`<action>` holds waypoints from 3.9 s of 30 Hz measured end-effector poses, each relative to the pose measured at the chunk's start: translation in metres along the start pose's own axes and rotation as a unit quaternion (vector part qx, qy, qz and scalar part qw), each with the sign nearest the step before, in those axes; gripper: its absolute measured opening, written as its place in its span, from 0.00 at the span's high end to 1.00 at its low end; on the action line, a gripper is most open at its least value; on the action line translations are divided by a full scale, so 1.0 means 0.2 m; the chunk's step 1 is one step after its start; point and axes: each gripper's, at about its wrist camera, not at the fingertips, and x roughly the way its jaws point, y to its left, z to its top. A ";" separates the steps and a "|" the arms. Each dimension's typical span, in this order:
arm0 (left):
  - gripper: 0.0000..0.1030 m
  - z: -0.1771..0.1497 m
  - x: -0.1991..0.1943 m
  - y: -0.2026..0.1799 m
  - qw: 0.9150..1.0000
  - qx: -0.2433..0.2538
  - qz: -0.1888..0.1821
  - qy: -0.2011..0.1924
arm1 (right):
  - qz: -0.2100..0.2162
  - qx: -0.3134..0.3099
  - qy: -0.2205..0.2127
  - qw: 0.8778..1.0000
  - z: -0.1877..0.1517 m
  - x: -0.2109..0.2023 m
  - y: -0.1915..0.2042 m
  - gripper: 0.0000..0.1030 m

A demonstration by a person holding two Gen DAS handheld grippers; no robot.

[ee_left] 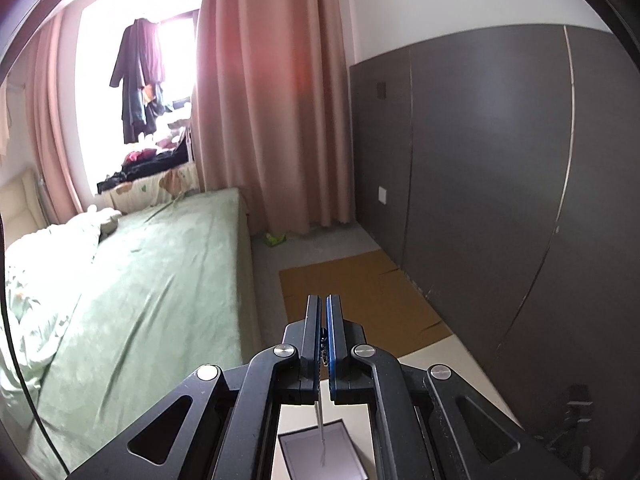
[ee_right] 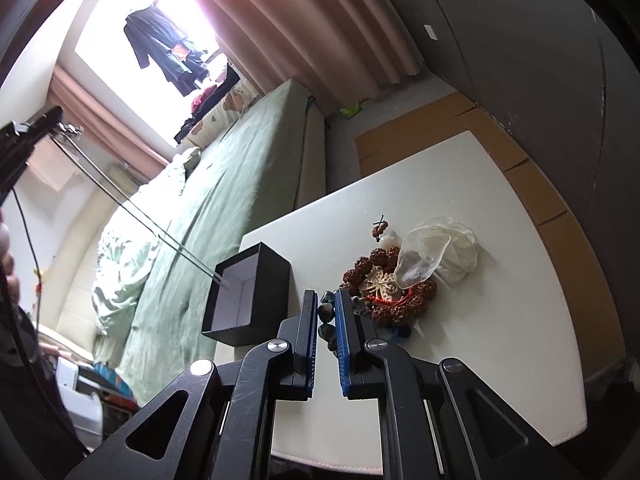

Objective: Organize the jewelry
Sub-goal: 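Lower the silver chain into the black box and open the left gripper, then carry the beaded silver chain over the box and open the right gripper, then reach the left gripper to the brown bead bracelet and close on it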

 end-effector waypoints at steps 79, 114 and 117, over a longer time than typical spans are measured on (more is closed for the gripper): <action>0.08 -0.94 0.17 0.86 0.935 -0.354 -0.007 0.030 | -0.022 -0.094 0.051 0.994 0.06 0.59 0.59 0.41; 0.25 -0.85 0.46 -0.14 0.962 -0.193 -0.151 0.116 | -0.088 0.069 -0.029 0.993 0.13 -0.04 -0.29 0.15; 0.37 -0.87 0.54 -0.22 0.959 -0.182 -0.163 0.142 | -0.096 0.070 -0.017 0.993 0.15 0.00 -0.34 0.19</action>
